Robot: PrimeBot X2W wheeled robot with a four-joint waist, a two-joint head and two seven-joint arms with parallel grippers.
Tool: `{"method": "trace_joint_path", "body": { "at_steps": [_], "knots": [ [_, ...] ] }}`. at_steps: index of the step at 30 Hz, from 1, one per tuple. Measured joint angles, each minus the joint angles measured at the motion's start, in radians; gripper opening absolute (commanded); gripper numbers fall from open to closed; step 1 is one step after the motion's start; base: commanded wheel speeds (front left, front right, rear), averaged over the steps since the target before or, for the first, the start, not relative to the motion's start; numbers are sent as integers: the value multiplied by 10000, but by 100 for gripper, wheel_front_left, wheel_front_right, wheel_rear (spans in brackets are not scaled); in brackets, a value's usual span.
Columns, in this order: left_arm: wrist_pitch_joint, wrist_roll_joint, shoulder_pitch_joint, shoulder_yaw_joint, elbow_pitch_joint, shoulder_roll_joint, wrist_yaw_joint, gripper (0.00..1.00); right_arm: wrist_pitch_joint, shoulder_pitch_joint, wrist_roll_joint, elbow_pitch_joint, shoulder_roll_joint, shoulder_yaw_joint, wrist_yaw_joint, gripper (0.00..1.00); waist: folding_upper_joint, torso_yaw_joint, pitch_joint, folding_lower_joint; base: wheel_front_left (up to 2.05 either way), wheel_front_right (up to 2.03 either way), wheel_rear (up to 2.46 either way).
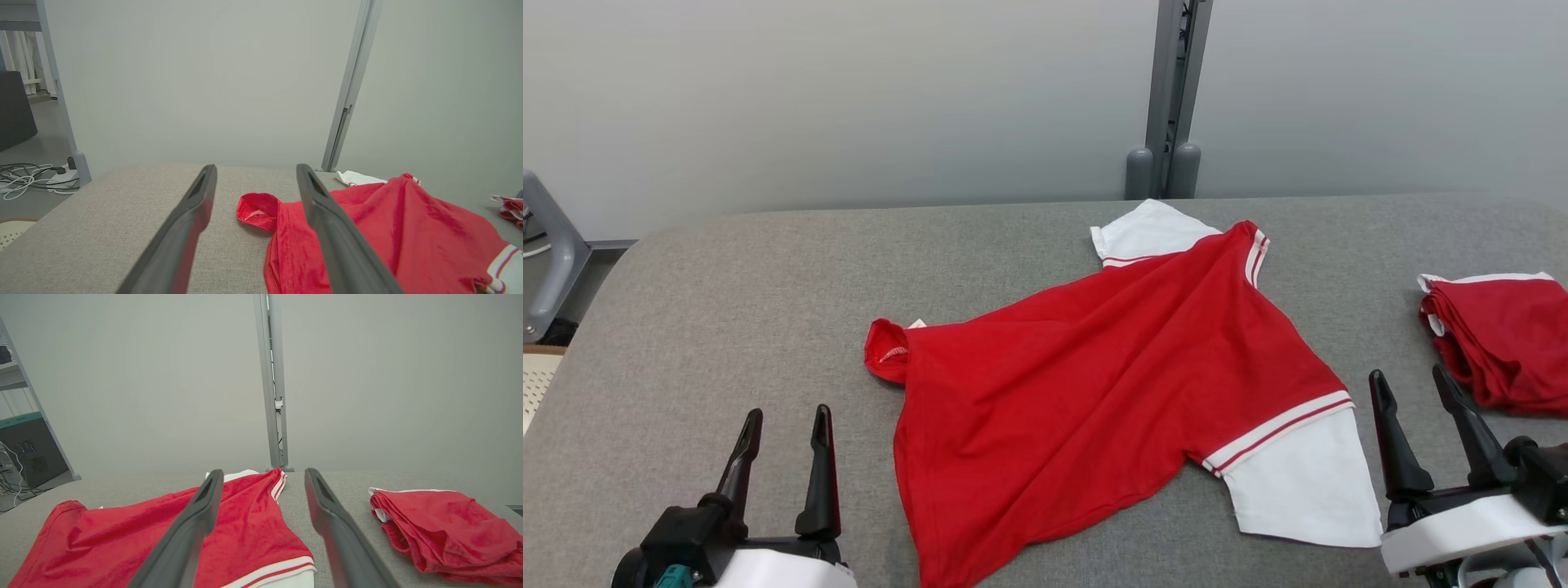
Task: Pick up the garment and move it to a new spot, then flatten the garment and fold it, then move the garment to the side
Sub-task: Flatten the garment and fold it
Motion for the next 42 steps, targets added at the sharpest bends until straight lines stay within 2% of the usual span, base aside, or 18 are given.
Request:
{"method": "trace_joint_path", "body": {
  "at_steps": [16, 42],
  "knots": [
    [0, 454, -15, 405, 389, -280, -430, 100, 61, -35, -161, 109, 171, 69, 0, 100, 0, -19, -67, 0, 0, 0, 0],
    [0, 742, -67, 736, 756, -583, -794, 100, 148, -65, -173, 128, 176, 111, -2, 100, 0, -12, -91, 0, 0, 0, 0]
  ]
}}
